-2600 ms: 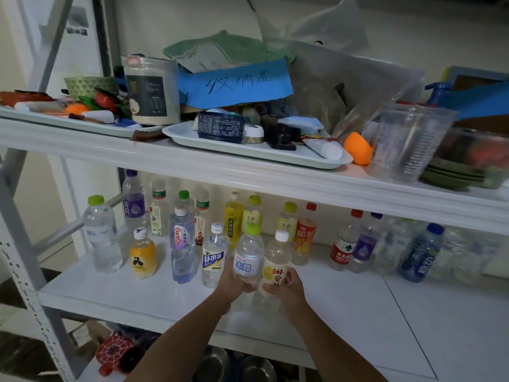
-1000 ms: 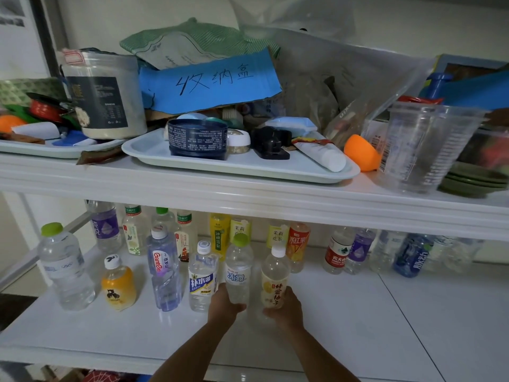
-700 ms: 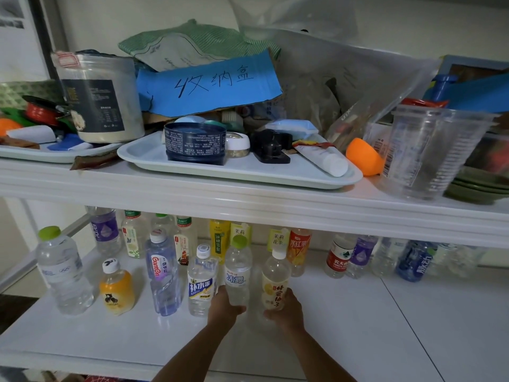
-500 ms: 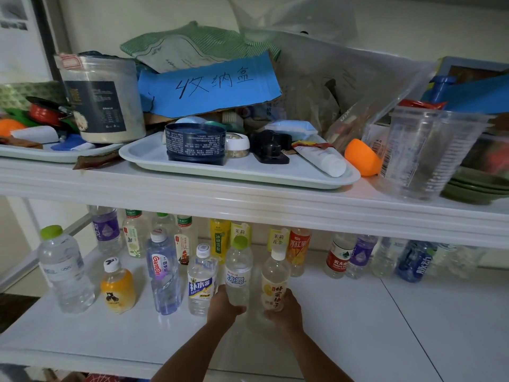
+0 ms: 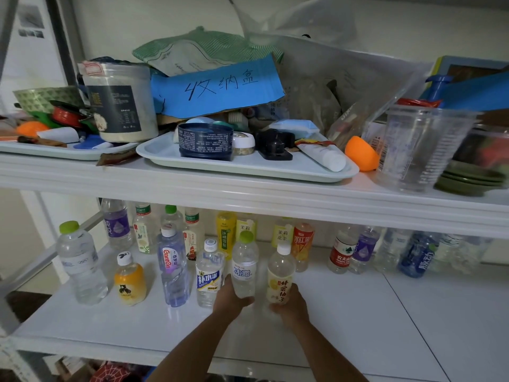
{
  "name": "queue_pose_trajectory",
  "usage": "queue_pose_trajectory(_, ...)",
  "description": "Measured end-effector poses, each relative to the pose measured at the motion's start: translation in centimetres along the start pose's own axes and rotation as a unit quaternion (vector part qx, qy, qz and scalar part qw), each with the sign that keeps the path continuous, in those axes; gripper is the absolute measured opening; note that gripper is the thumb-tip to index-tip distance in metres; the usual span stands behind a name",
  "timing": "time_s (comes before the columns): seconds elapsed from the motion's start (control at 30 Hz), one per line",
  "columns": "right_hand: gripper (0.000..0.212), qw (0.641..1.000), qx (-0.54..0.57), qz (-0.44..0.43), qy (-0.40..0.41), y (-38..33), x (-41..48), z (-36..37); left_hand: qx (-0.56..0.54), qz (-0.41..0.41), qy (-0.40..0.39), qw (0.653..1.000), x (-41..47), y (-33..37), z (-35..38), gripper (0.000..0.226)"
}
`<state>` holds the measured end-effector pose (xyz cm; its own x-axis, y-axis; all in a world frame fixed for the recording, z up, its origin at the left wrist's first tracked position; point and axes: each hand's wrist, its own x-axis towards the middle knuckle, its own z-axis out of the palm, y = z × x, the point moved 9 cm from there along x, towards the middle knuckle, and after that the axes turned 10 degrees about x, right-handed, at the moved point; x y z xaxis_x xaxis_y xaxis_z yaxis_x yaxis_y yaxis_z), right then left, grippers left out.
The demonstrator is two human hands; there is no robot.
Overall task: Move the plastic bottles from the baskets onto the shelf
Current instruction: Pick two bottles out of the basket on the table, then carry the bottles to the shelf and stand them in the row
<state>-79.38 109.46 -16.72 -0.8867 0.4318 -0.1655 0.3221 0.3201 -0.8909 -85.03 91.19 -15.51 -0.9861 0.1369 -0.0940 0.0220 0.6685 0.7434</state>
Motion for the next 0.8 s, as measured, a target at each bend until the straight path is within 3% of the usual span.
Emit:
queue_pose_trajectory(0.23, 0.069, 1.0, 0.006, -0.025, -0.005, -1.3, -0.1, -0.8, 0.003, 0.016, -0.005, 1.0, 0.1, 1.6, -1.1, 0.073)
queue_pose_trajectory(0.37, 0.077, 0.994, -0.102, -0.04, -0.003, -1.6, -0.3, -1.6, 0.003, 0.023, -0.025, 0.999, -0.5, 2.1, -1.7, 0.076)
queue_pose_trajectory(0.5, 0.093, 0.977, -0.203, -0.054, -0.045, -0.6, -0.9, -1.8, 0.0, 0.092, -0.061, 0.994, -2.9, 3.1, -1.7, 0.1)
queue_pose_trajectory(0.63, 0.104, 0.958, -0.262, -0.066, -0.095, 0.6, -2.4, -1.8, 0.181, 0.094, -0.056, 0.977, -5.5, 1.9, -1.3, 0.09)
queue_pose_trajectory(0.8, 0.11, 0.932, -0.304, -0.102, -0.169, 1.2, -6.4, -2.1, 0.412, 0.038, 0.003, 0.91, -11.8, 0.2, -2.2, 0.103)
